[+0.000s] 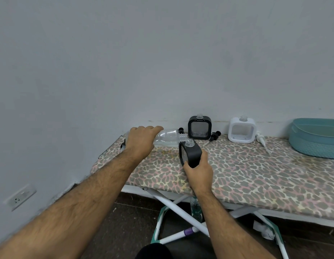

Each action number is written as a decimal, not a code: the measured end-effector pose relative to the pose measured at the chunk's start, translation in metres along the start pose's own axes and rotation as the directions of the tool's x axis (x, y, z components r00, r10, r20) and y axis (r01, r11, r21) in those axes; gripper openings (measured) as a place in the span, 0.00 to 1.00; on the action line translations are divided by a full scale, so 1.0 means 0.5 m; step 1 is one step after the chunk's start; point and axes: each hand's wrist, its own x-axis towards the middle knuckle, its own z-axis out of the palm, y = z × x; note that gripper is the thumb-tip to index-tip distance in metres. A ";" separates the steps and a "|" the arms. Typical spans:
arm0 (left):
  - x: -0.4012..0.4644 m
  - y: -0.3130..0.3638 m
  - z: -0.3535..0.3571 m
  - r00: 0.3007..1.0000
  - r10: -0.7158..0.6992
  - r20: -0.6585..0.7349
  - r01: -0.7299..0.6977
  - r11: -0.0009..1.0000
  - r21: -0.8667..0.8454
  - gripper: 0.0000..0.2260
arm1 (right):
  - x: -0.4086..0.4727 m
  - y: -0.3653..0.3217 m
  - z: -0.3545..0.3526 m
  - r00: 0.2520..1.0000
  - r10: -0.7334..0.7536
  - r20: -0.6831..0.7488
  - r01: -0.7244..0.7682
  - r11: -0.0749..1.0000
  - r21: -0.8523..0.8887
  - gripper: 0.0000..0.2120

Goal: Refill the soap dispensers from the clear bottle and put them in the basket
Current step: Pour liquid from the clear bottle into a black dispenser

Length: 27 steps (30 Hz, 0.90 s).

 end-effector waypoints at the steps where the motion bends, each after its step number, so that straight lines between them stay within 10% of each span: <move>1: 0.000 0.000 0.000 1.000 0.000 -0.001 0.000 1.000 0.003 0.27 | 0.000 0.000 0.000 1.000 0.002 0.001 -0.002 1.000 0.003 0.27; 27: 0.003 0.001 0.003 1.000 -0.006 0.000 0.006 1.000 0.019 0.28 | -0.001 0.001 0.001 1.000 0.000 -0.002 0.000 1.000 -0.006 0.26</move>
